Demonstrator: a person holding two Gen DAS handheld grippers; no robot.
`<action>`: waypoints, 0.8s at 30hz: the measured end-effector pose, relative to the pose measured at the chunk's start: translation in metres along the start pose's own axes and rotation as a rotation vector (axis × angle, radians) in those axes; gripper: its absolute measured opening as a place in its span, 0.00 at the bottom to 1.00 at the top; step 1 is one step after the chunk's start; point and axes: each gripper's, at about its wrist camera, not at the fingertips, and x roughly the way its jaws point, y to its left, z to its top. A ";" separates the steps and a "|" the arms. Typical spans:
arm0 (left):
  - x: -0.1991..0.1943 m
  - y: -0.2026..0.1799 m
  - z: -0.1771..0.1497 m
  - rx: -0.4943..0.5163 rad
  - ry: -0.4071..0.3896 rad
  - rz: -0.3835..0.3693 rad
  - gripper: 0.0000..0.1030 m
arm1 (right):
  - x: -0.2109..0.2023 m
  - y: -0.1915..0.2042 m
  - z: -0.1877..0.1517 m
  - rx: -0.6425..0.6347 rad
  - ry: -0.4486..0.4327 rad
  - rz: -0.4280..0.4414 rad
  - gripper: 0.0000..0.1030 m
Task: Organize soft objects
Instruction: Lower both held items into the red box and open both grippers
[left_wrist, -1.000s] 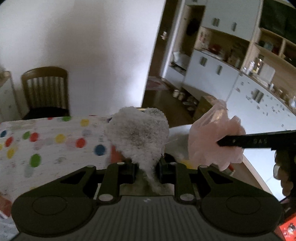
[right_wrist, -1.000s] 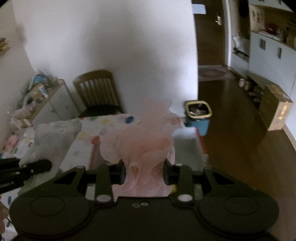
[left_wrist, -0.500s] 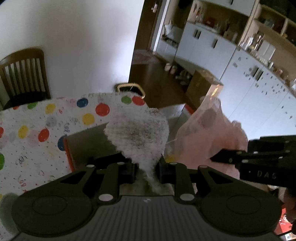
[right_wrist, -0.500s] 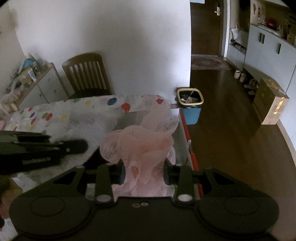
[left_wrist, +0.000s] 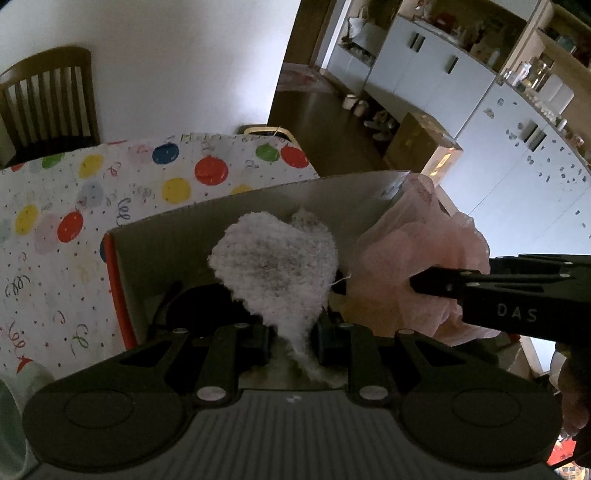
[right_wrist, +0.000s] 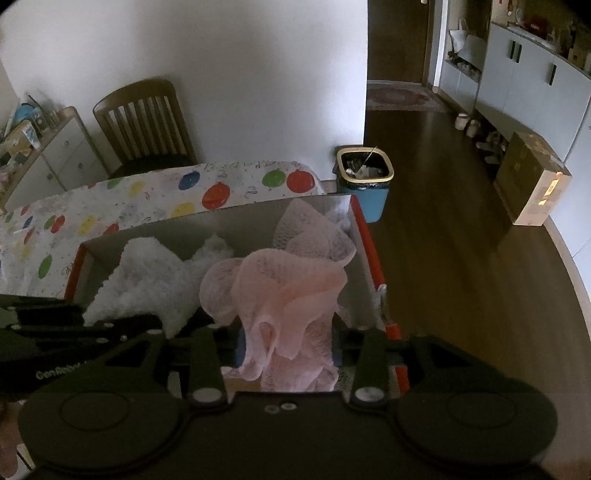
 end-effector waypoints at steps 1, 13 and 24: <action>0.001 0.001 0.000 -0.001 0.000 0.002 0.21 | 0.001 0.000 0.000 0.000 0.001 0.002 0.45; -0.009 -0.005 -0.002 0.009 -0.026 0.037 0.25 | -0.011 -0.001 -0.005 -0.040 -0.031 -0.020 0.66; -0.039 -0.008 -0.011 0.029 -0.095 0.052 0.69 | -0.042 -0.005 -0.017 -0.044 -0.087 0.013 0.79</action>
